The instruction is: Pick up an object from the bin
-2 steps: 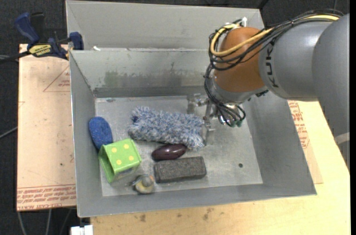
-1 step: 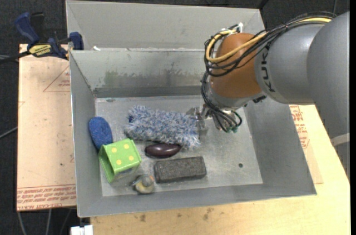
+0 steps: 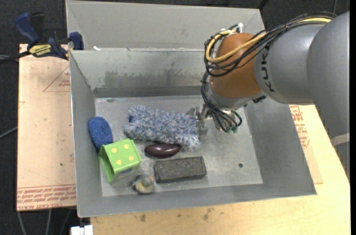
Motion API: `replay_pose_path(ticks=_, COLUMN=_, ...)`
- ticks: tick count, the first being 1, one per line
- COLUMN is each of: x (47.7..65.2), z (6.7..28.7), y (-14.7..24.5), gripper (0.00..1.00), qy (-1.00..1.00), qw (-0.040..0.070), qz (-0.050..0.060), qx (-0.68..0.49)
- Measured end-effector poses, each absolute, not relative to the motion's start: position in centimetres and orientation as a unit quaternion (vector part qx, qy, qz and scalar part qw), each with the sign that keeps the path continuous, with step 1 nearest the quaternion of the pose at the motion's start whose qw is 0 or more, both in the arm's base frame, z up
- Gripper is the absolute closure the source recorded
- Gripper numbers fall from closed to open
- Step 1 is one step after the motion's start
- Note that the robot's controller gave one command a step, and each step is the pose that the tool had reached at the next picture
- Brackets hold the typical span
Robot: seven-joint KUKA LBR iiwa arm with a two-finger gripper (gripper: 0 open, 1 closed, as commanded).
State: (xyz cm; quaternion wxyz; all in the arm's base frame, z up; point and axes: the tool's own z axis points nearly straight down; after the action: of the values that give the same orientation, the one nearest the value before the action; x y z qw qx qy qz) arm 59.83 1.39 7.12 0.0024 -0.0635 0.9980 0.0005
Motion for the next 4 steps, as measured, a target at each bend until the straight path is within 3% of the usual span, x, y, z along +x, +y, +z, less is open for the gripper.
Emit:
replay_pose_path(ticks=1, x=59.8, z=7.3, y=1.4, gripper=1.00, qy=0.998, qw=0.001, qz=0.000, qx=-0.062)
replay_pose_path(ticks=2, x=58.8, z=11.3, y=0.4, gripper=1.00, qy=0.996, qw=0.003, qz=0.000, qx=-0.085)
replay_pose_path(ticks=3, x=59.6, z=20.3, y=2.5, gripper=1.00, qy=0.995, qw=0.002, qz=0.000, qx=-0.103)
replay_pose_path(ticks=4, x=59.6, z=20.3, y=2.5, gripper=0.00, qy=0.995, qw=0.002, qz=0.000, qx=-0.103)
